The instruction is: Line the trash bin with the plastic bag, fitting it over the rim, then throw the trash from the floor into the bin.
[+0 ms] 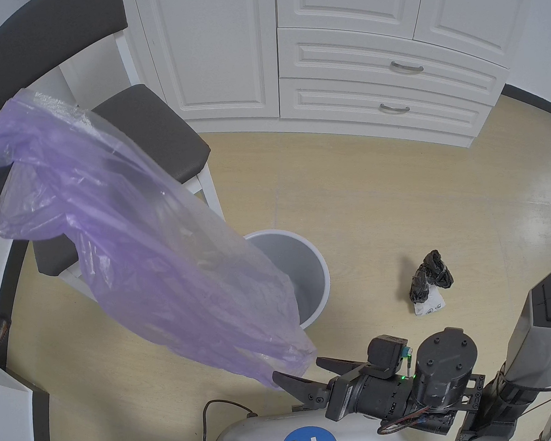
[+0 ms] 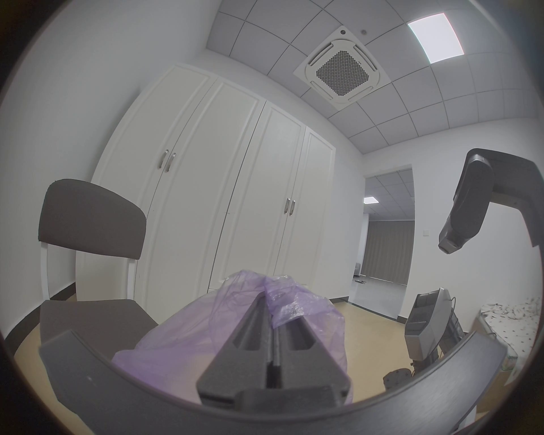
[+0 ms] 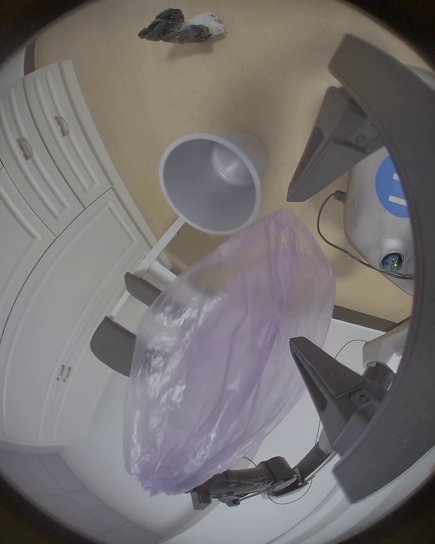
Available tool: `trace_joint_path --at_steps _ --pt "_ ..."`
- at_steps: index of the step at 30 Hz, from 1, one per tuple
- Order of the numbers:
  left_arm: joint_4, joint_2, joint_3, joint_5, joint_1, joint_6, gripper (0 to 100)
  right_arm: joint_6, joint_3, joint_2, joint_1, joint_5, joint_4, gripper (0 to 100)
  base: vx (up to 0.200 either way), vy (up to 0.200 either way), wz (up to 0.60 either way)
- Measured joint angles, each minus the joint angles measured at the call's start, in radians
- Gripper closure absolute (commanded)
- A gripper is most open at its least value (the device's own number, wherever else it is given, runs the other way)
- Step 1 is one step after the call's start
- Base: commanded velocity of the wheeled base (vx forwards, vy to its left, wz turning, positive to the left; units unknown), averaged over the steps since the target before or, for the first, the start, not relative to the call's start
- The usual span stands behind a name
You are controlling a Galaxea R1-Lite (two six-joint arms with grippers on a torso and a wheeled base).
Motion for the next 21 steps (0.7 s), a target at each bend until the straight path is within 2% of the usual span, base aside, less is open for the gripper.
trace_joint_path --at_steps 10,13,18,21 --pt "0.0 -0.001 -0.015 0.019 -0.001 -0.006 100 -0.001 -0.017 0.04 0.0 -0.02 -0.001 0 0.0 0.0 0.0" --pt "0.0 -0.001 -0.019 0.022 -0.001 -0.015 100 -0.003 -0.037 0.05 -0.004 -0.053 0.0 0 0.0 0.0 0.0" --pt "0.001 -0.001 -0.021 0.022 -0.001 -0.021 100 -0.008 -0.09 0.047 -0.007 -0.144 -0.001 0 0.0 0.0 0.0" --pt "0.001 -0.001 -0.021 0.022 -0.001 -0.023 100 -0.002 -0.114 0.042 -0.008 -0.154 -0.001 0 0.0 0.0 0.0"
